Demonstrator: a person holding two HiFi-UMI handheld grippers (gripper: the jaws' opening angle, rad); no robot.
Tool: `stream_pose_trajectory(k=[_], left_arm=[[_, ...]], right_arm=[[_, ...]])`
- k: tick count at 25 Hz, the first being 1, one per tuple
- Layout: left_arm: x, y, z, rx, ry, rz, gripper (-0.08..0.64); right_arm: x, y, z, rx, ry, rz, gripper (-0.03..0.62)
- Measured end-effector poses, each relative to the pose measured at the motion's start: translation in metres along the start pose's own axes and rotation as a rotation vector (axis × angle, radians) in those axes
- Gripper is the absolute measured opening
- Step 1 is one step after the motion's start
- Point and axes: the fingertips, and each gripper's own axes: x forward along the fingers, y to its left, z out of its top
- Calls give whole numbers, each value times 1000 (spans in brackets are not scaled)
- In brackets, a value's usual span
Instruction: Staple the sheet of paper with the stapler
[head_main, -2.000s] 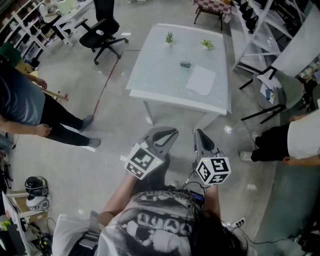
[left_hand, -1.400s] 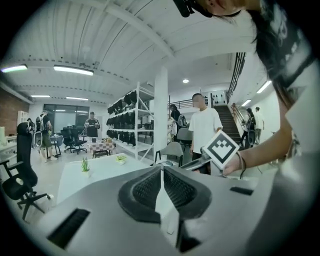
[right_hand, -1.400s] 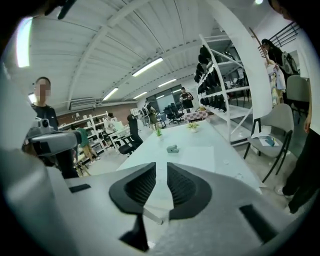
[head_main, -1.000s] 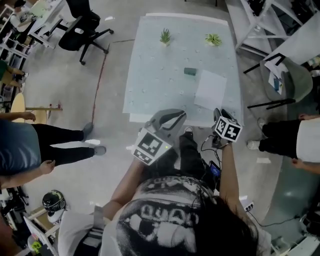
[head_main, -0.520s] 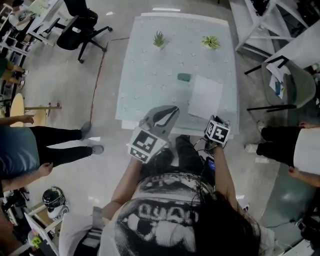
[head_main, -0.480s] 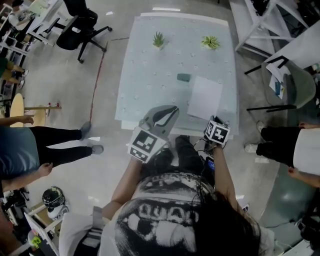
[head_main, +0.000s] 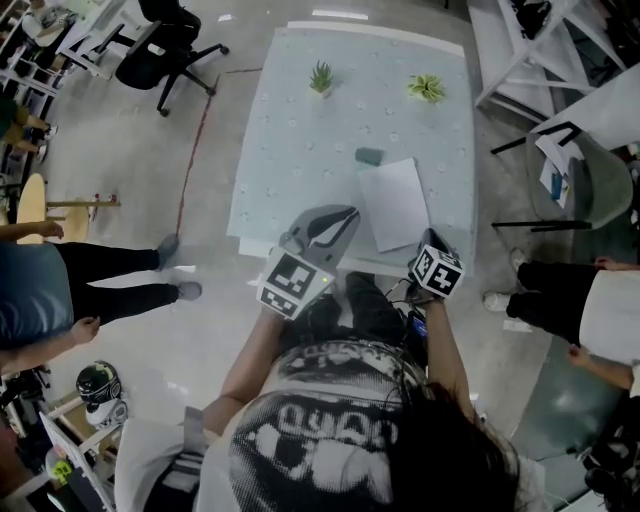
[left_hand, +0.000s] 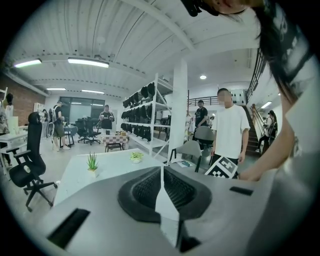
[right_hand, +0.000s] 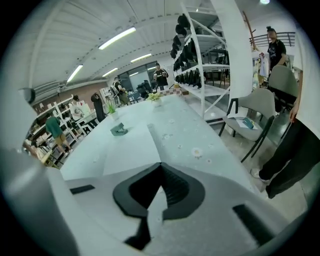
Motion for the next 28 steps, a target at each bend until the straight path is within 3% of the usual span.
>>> stream_pose_trajectory(k=[10, 18, 28], left_arm=[[-11, 14, -7, -23, -1, 36, 17], [-13, 18, -9, -34, -3, 53, 17], [-16, 29, -7, -50, -10, 116, 17]], right_arm=[[1, -8, 17, -24, -69, 38, -2], [19, -6, 24, -66, -31, 72, -2], [43, -13, 37, -245, 81, 107, 5]])
